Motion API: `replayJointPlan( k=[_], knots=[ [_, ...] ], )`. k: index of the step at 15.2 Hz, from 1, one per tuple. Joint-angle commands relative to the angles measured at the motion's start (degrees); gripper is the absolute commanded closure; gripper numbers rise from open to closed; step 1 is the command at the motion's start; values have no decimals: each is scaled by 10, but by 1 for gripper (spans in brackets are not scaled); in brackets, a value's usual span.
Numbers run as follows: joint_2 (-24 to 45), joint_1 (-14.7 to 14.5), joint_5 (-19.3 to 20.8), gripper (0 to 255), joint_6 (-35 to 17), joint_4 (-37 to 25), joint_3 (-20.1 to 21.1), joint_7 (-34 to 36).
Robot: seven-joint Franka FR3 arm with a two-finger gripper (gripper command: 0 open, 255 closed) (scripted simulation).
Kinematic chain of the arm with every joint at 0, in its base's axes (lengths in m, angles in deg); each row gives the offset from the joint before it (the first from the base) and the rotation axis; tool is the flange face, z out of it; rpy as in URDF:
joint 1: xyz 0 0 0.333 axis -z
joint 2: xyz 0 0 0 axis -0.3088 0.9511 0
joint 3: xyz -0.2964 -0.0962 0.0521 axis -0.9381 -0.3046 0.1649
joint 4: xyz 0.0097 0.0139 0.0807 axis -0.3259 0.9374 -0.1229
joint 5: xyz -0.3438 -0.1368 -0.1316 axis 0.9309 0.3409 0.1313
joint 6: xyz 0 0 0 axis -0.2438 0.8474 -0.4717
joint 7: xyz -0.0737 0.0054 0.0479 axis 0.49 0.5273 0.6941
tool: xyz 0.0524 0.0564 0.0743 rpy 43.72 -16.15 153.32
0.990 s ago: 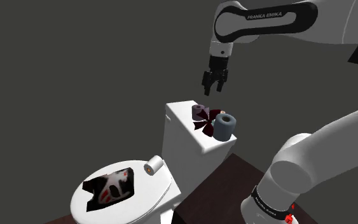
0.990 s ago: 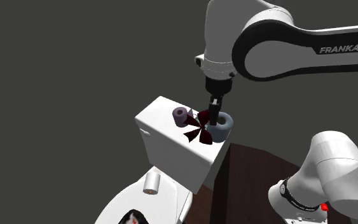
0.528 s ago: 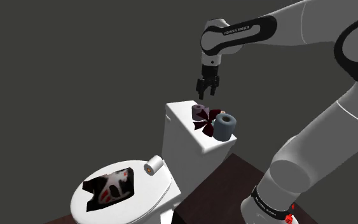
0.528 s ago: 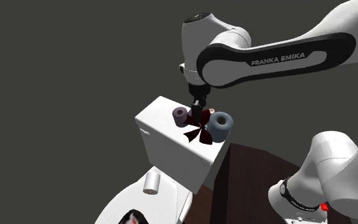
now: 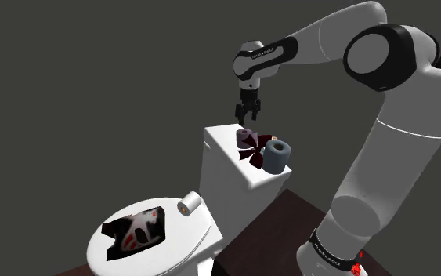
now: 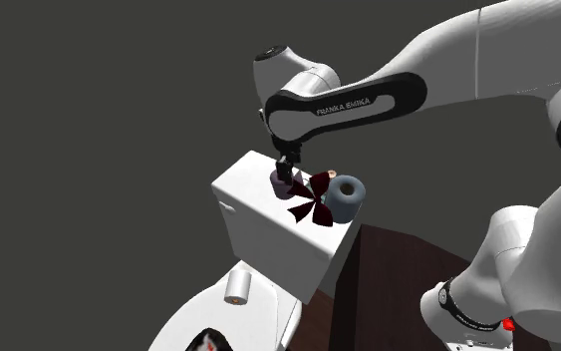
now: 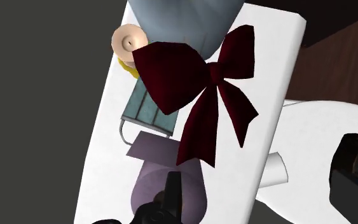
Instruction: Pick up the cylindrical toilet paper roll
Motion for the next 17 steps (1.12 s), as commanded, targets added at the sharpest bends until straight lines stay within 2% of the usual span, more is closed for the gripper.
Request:
replayJointPlan(
  k=[1, 10, 17],
  knots=[
    [41, 4, -1, 0, -10, -27, -3, -8],
    [237, 36, -10, 0, -7, -209, -11, -47],
    [260, 38, -12, 0, -50, -188, -9, -44]
  ],
)
